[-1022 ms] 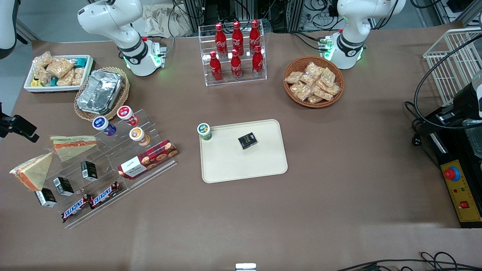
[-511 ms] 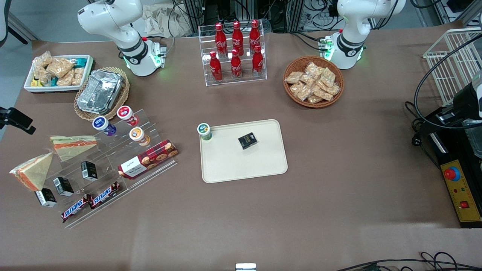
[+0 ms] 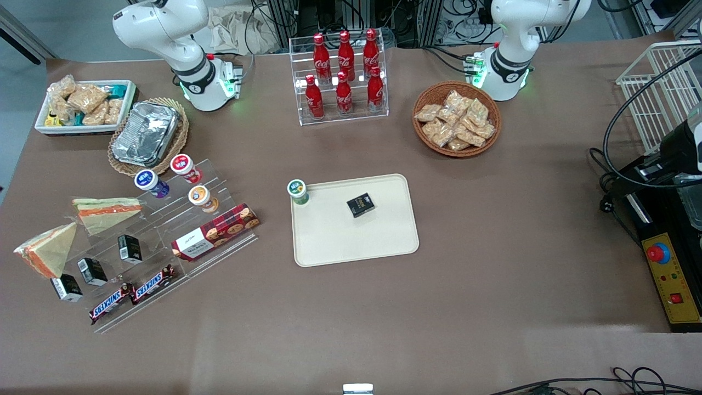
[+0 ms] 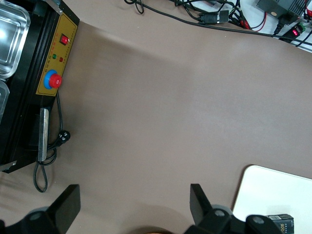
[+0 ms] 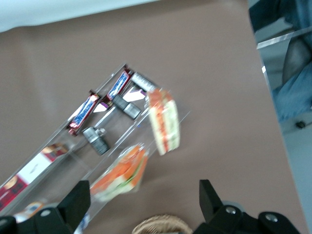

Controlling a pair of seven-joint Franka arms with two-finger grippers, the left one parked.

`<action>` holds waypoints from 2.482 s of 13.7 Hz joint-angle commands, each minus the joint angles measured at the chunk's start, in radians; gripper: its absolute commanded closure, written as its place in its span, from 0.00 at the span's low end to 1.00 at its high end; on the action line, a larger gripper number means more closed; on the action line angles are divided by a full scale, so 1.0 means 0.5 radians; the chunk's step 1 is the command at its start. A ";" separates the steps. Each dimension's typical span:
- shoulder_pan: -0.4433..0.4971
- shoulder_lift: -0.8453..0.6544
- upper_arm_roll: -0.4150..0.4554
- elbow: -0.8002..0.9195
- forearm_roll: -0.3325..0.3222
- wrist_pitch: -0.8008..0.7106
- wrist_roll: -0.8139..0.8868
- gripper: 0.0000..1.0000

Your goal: Place sandwich on tray

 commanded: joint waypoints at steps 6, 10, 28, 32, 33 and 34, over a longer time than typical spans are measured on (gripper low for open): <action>-0.114 0.561 -0.189 0.032 0.687 0.348 -0.578 0.01; -0.175 0.782 -0.186 0.029 0.920 0.446 -0.799 0.01; -0.206 1.077 -0.152 -0.032 1.084 0.431 -1.118 0.27; -0.206 1.099 -0.152 -0.032 1.145 0.434 -1.115 0.68; -0.206 1.099 -0.152 -0.029 1.166 0.431 -1.118 0.77; -0.203 1.090 -0.152 -0.026 1.166 0.434 -1.118 0.85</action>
